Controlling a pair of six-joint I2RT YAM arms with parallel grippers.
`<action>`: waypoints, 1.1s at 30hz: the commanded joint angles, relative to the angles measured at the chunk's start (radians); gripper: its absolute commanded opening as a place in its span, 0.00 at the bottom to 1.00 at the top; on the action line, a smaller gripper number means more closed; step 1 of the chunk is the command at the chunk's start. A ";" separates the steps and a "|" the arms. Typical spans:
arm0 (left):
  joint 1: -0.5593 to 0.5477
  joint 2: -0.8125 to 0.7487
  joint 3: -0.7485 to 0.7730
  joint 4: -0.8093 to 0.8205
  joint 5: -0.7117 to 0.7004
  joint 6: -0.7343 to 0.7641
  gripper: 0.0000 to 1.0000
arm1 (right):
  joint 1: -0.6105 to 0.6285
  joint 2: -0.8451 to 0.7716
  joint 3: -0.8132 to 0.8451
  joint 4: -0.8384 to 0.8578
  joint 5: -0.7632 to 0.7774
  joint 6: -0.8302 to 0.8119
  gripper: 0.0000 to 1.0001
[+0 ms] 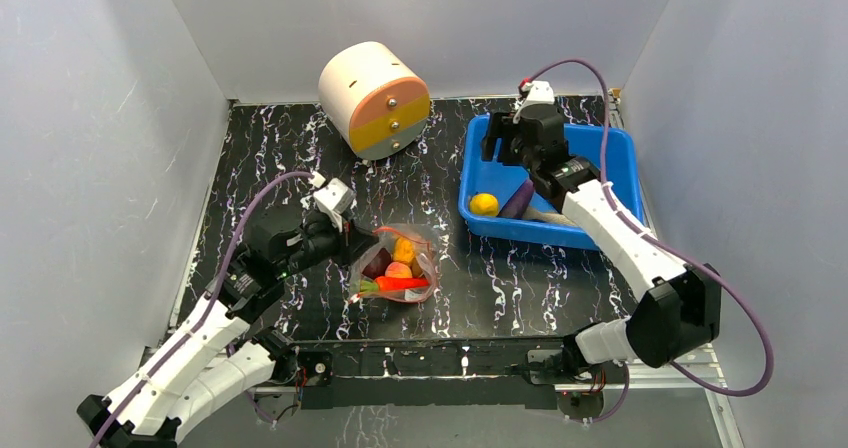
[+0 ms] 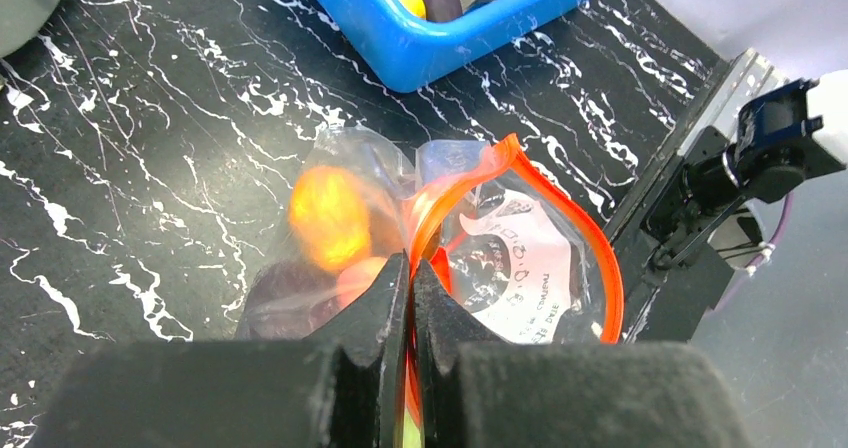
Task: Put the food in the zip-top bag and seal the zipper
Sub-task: Pick up the fake vegetable from the bin.
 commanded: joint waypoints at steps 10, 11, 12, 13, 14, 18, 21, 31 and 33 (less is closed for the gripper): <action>0.005 -0.013 -0.071 0.048 0.038 0.049 0.00 | -0.174 0.100 0.031 -0.054 0.141 -0.046 0.71; 0.006 -0.014 -0.075 0.055 0.043 0.046 0.00 | -0.177 0.108 0.026 -0.051 0.143 -0.041 0.71; 0.006 -0.015 -0.076 0.059 0.046 0.044 0.00 | -0.179 0.118 0.026 -0.049 0.146 -0.031 0.71; 0.006 -0.013 -0.076 0.059 0.042 0.042 0.00 | -0.181 0.132 0.029 -0.049 0.145 -0.011 0.71; 0.005 -0.012 -0.075 0.055 0.031 0.040 0.00 | -0.181 0.146 0.034 -0.051 0.133 0.007 0.71; 0.005 -0.004 -0.070 0.054 -0.054 0.046 0.00 | -0.184 0.214 0.077 -0.084 0.171 0.039 0.71; 0.006 0.010 -0.034 0.043 -0.157 0.066 0.00 | -0.191 0.281 0.129 -0.126 0.213 0.050 0.71; 0.004 0.083 0.018 0.116 -0.444 0.115 0.00 | -0.200 0.371 0.118 -0.148 0.313 0.086 0.70; 0.006 0.088 0.016 0.148 -0.478 0.115 0.00 | -0.222 0.371 0.111 -0.160 0.301 0.135 0.70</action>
